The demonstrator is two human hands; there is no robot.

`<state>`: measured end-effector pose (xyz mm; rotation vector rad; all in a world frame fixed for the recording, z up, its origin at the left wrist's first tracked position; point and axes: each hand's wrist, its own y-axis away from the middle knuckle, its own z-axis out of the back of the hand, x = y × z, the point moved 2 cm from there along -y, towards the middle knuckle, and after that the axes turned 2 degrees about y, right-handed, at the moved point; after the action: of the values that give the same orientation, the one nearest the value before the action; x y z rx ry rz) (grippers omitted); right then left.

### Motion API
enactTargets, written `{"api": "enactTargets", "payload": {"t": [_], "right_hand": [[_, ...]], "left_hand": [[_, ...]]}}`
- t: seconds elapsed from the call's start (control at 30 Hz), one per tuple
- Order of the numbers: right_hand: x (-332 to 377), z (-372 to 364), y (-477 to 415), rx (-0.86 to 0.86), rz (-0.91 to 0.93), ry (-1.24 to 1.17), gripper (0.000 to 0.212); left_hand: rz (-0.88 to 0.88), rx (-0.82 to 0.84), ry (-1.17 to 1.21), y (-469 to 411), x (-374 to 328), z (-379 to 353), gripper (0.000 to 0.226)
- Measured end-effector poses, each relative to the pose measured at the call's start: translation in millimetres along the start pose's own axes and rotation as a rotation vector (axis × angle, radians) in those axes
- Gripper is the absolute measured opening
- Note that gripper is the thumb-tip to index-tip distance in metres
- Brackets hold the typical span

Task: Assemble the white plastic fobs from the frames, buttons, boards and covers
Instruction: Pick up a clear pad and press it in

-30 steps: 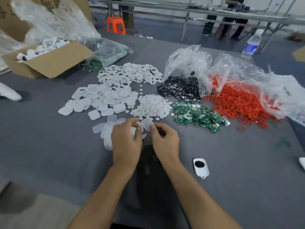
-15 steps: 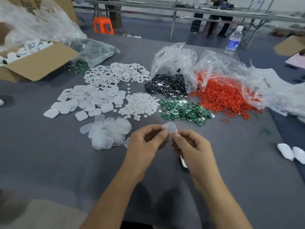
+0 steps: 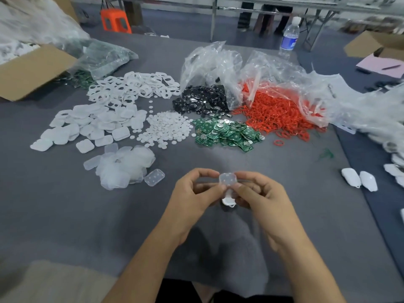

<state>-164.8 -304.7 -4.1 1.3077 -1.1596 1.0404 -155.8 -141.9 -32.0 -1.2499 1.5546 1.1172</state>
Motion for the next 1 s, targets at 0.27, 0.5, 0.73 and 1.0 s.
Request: {"api": "enactTargets", "payload": {"t": [0.27,0.5,0.73,1.0], "right_hand": [[-5.6,13.1,-5.1,-0.117,0.003,0.181,0.008],[-12.4,15.9,-7.6,-0.087,-0.041,0.181,0.013],[-30.5,15.3,-10.6,-0.219,0.079,0.445,0.014],[-33.4,18.5,-17.2,-0.245,0.089,0.613,0.017]], "left_hand": [[-0.014,-0.064,-0.090,0.9,7.7,2.6,0.016],[0.008,-0.090,-0.133,-0.5,15.3,-3.0,0.017],[0.015,-0.102,-0.175,-3.1,28.6,-2.0,0.025],[-0.299,-0.057,-0.961,-9.8,40.7,9.5,0.096]]}}
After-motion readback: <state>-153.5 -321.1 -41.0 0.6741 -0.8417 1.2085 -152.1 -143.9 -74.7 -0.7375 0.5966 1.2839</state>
